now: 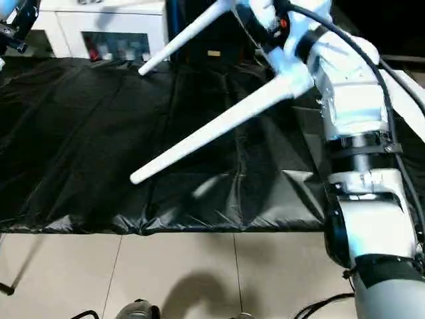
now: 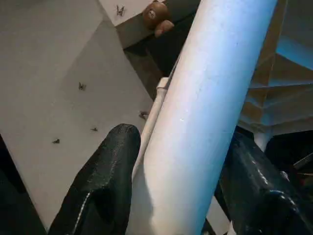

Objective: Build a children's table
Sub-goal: Flip table

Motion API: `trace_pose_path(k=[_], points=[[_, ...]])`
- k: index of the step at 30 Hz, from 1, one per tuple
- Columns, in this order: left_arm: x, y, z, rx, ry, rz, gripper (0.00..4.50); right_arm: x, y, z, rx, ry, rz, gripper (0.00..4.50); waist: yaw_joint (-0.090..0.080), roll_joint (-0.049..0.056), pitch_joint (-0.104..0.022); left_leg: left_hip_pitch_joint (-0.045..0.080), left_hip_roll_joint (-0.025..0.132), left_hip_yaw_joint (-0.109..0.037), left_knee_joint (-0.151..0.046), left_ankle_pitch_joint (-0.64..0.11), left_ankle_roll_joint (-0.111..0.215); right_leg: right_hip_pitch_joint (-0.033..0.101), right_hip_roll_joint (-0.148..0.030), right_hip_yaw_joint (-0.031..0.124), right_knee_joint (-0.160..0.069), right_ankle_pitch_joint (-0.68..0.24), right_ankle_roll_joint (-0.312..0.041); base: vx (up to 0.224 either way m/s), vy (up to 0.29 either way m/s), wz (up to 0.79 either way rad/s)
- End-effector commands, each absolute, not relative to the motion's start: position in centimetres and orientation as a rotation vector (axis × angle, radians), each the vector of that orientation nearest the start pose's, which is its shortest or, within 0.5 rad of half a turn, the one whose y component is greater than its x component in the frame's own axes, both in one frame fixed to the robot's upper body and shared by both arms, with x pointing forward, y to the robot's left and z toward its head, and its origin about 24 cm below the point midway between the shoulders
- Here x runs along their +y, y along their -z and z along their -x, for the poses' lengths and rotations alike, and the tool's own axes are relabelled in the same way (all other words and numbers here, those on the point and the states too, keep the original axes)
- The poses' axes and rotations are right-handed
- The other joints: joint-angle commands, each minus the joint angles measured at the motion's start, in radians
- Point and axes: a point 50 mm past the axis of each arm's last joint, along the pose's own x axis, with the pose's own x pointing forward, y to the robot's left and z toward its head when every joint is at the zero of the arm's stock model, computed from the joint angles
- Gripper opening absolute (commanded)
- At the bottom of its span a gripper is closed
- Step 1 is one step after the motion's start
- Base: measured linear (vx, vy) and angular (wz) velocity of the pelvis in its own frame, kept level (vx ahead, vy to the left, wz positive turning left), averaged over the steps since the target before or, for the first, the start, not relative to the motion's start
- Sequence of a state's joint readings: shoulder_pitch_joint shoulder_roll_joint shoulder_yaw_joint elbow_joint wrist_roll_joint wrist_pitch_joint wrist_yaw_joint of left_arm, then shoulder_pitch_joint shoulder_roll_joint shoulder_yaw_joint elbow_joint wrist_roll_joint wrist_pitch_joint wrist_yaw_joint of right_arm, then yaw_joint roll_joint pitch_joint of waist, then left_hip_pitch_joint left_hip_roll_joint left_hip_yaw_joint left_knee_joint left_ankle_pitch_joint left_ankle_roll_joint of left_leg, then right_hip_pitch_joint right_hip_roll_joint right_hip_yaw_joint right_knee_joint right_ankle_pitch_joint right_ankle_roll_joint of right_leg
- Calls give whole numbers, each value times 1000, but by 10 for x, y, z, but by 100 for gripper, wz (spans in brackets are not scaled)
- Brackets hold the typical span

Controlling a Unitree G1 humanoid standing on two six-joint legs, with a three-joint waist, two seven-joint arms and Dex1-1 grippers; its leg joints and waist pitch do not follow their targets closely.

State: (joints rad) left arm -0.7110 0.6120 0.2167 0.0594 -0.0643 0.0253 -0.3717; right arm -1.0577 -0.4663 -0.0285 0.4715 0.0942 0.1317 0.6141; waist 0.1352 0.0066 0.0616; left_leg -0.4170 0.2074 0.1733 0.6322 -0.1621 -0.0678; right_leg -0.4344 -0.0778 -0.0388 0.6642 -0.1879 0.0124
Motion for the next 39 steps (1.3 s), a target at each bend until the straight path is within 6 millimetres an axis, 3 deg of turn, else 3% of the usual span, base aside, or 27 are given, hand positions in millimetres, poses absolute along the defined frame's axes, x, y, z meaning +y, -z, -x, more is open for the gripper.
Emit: trace_pose_path(k=[1,4,5,7,11,16,19,21,22,24,25,28,29,30,31,33,34,35,36,37,39], points=[[281,-245,-330,-368,-31,-303,234,-156,-309,-356,-556,-777,338,379,-3,-5,-78,28,5,-2,-73,-263,-58,46,-40,29,-82,-236,-153,0,0,0],[283,-242,-330,-350,-46,-294,234,-159,-310,-351,-564,-820,320,405,-3,-3,-80,27,5,-2,-72,-248,-51,48,-40,28,-81,-219,-160,0,0,0],[284,-241,-331,-346,-50,-291,234,-160,-309,-350,-563,-836,312,405,-5,-5,-84,29,4,1,-68,-260,-34,53,-40,28,-79,-195,-165,0,0,0],[285,-240,-331,-343,-57,-283,234,-161,-308,-348,-563,-854,298,434,-12,-10,-79,20,1,-1,-71,-222,-13,55,-37,26,-79,-186,-155,0,0,0],[288,-238,-330,-331,-79,-269,231,-166,-308,-345,-568,-874,266,450,-16,2,-78,29,2,-2,-71,-271,-25,44,-39,25,-92,-305,-154,0,0,0],[289,-237,-330,-332,-78,-264,207,-177,-315,-338,-622,-902,142,450,-10,1,-76,39,5,-6,-77,-350,-40,33,-38,23,-102,-369,-140,0,0,0],[288,-238,-330,-343,-60,-266,198,-190,-323,-340,-683,-823,30,450,5,4,-78,42,9,-9,-79,-357,-51,29,-40,23,-101,-362,-135,0,0,0],[286,-239,-330,-361,-29,-271,187,-219,-329,-350,-746,-601,-174,450,5,4,-79,46,6,-8,-79,-367,-69,24,-41,23,-101,-359,-147,0,0,0],[286,-238,-330,-362,-25,-271,187,-223,-328,-351,-751,-581,-201,450,9,3,-78,50,7,-6,-78,-386,-77,20,-40,23,-102,-353,-154,0,0,0],[285,-237,-330,-369,-13,-269,184,-234,-325,-353,-765,-528,-281,450,11,2,-78,45,7,-9,-82,-393,-77,26,-42,22,-99,-329,-154,0,0,0],[284,-236,-329,-375,-3,-269,184,-239,-321,-354,-772,-511,-339,450,11,-8,-78,43,8,-9,-83,-388,-75,29,-41,21,-99,-321,-153,0,0,0],[283,-236,-329,-391,28,-269,177,-247,-309,-354,-763,-513,-414,450,18,-7,-84,36,8,-7,-82,-324,-62,38,-43,21,-89,-222,-168,0,0,0],[283,-233,-329,-395,52,-268,177,-246,-290,-356,-707,-543,-431,450,18,-12,-86,33,6,-6,-81,-306,-56,43,-43,21,-88,-205,-168,0,0,0],[283,-230,-329,-403,83,-258,175,-240,-265,-358,-626,-591,-432,450,22,-12,-86,31,5,-5,-79,-277,-46,45,-45,21,-88,-182,-170,0,0,0],[284,-228,-328,-400,89,-260,175,-235,-253,-359,-583,-627,-435,450,23,-11,-84,31,8,-5,-82,-277,-44,46,-47,22,-89,-180,-170,0,0,0],[284,-225,-328,-404,118,-245,173,-226,-229,-361,-499,-699,-457,450,20,-21,-90,29,8,-6,-82,-252,-41,54,-48,19,-83,-148,-183,0,0,0],[286,-221,-329,-392,134,-254,173,-214,-204,-363,-412,-769,-483,450,18,-22,-93,27,8,-6,-80,-225,-38,55,-48,18,-77,-120,-197,0,0,0],[286,-221,-329,-392,134,-254,173,-214,-204,-363,-412,-769,-483,450,19,-22,-94,26,8,-5,-78,-215,-33,56,-48,18,-76,-107,-203,0,0,0],[289,-218,-329,-376,138,-257,173,-200,-182,-367,-320,-836,-513,450,18,-20,-95,25,9,-4,-76,-199,-27,54,-48,18,-72,-85,-216,0,0,0],[290,-217,-328,-372,139,-262,173,-194,-175,-368,-288,-858,-516,450,18,-18,-94,25,10,-3,-75,-197,-26,53,-47,18,-71,-81,-221,0,0,0],[291,-216,-328,-371,141,-265,172,-191,-171,-369,-270,-868,-516,450,17,-23,-89,26,13,-3,-79,-212,-23,51,-50,18,-74,-107,-227,0,0,0]])
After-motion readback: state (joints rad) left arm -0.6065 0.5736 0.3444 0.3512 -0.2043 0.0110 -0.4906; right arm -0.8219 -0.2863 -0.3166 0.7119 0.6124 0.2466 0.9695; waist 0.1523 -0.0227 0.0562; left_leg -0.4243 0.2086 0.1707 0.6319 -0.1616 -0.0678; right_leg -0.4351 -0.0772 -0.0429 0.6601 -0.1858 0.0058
